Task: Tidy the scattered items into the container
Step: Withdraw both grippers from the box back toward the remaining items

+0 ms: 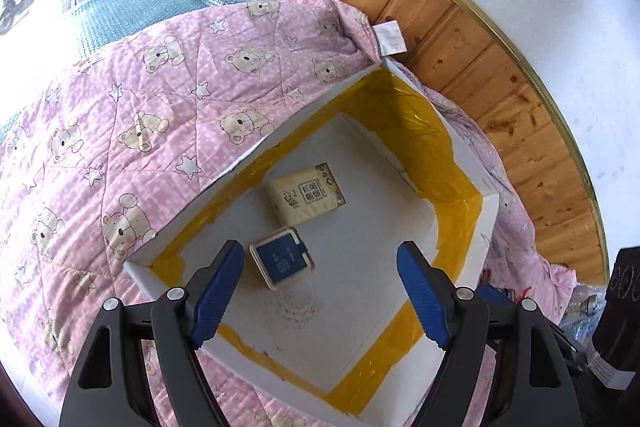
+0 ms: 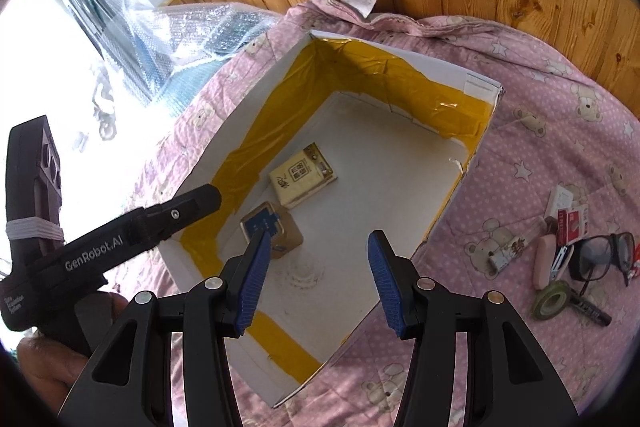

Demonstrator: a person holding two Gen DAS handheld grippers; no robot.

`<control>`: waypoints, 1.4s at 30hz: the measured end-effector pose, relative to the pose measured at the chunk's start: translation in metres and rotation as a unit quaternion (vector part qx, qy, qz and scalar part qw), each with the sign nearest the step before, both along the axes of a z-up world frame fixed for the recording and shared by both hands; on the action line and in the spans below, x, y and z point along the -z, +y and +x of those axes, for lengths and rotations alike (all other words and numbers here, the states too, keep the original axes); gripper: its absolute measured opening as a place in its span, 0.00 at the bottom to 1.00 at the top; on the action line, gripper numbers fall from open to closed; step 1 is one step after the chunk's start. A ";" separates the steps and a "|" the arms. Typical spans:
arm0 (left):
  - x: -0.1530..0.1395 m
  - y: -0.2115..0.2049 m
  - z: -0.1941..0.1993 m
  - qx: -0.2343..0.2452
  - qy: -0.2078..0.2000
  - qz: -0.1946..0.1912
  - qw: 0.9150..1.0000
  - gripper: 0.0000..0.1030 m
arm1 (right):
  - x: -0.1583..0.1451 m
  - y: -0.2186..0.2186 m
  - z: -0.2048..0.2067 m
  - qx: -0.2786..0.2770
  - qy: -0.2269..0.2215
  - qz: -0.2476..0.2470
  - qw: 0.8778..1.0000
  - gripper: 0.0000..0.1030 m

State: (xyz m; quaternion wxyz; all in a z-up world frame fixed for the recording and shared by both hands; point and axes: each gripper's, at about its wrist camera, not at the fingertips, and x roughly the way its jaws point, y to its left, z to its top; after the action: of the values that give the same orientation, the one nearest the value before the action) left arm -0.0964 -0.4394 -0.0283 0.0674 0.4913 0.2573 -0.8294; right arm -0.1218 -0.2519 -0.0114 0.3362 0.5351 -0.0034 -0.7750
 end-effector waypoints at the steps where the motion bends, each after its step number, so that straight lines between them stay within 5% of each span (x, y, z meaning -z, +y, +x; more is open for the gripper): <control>1: -0.002 0.004 0.002 0.005 0.000 -0.004 1.000 0.77 | -0.001 0.001 0.003 0.001 -0.001 -0.001 1.000 0.52; 22: -0.035 0.048 0.033 0.048 0.008 -0.020 0.999 0.77 | -0.013 0.035 0.036 0.025 -0.006 -0.028 0.999 0.52; 42: -0.043 0.110 0.016 0.112 0.008 -0.021 0.993 0.77 | -0.005 0.101 0.033 0.083 -0.018 -0.036 0.996 0.52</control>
State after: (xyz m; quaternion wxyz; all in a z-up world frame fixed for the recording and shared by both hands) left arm -0.0809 -0.3293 0.0150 -0.0178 0.5086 0.1838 -0.8410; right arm -0.0891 -0.1511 -0.0069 0.2891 0.5346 -0.0818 -0.7899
